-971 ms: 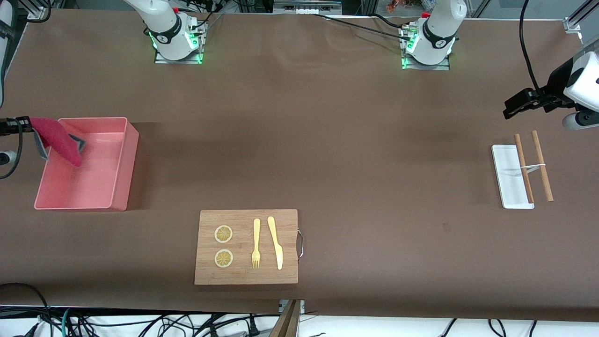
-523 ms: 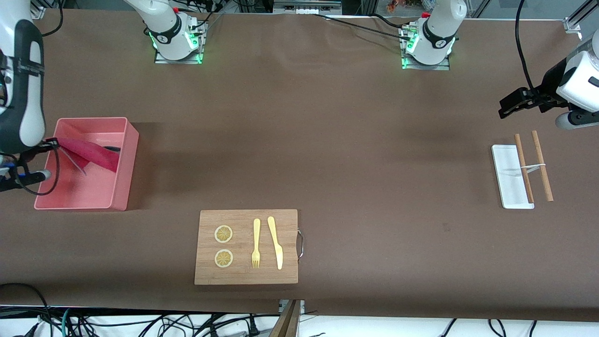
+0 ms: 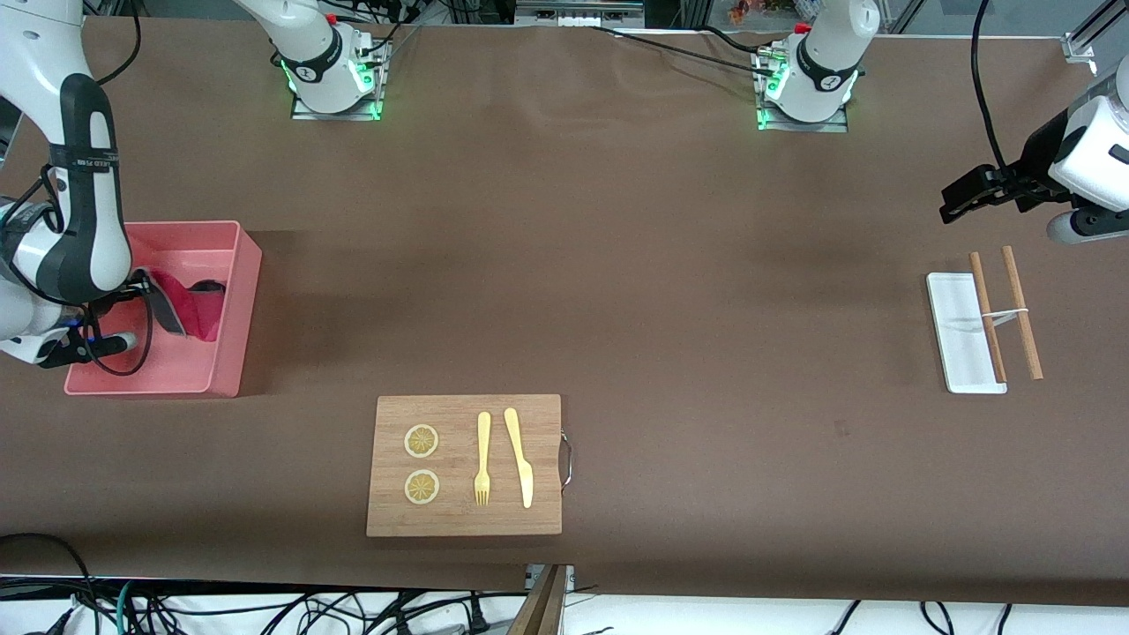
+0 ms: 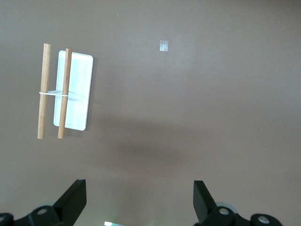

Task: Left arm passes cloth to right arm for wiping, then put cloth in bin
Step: 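Lower the cloth into the pink bin and open the right gripper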

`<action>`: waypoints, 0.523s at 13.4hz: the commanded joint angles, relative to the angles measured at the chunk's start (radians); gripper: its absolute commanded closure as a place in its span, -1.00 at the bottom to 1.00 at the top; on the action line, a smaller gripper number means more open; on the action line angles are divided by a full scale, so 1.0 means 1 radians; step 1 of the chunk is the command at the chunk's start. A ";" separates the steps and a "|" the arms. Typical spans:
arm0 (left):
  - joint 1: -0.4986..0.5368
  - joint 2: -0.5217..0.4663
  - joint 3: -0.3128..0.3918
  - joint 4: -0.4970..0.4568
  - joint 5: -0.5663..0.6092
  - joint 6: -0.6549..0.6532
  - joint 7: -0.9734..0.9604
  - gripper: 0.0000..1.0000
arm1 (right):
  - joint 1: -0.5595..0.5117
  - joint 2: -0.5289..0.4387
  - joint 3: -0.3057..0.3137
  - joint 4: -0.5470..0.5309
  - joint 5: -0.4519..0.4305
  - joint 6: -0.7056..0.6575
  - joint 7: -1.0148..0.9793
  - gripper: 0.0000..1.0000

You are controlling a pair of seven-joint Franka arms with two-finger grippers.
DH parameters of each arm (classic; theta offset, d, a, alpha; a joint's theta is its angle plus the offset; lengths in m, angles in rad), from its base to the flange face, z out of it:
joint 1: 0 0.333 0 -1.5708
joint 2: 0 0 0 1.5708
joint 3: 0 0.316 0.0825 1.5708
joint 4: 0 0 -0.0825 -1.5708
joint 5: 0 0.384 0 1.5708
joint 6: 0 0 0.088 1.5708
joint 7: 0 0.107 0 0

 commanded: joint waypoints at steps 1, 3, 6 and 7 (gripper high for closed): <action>0.003 -0.012 -0.003 -0.005 0.000 -0.003 0.019 -1.00 | -0.005 -0.068 0.005 -0.004 0.020 0.007 0.022 -1.00; 0.003 -0.012 -0.003 -0.005 0.000 -0.003 0.019 -1.00 | -0.005 -0.127 0.008 0.005 0.065 -0.002 0.045 -1.00; 0.003 -0.012 -0.003 -0.007 -0.001 -0.005 0.019 -1.00 | -0.003 -0.215 0.032 0.039 0.098 -0.080 0.114 -1.00; 0.003 -0.012 -0.003 -0.007 -0.002 -0.005 0.019 -1.00 | -0.003 -0.242 0.057 0.055 0.093 -0.118 0.115 -1.00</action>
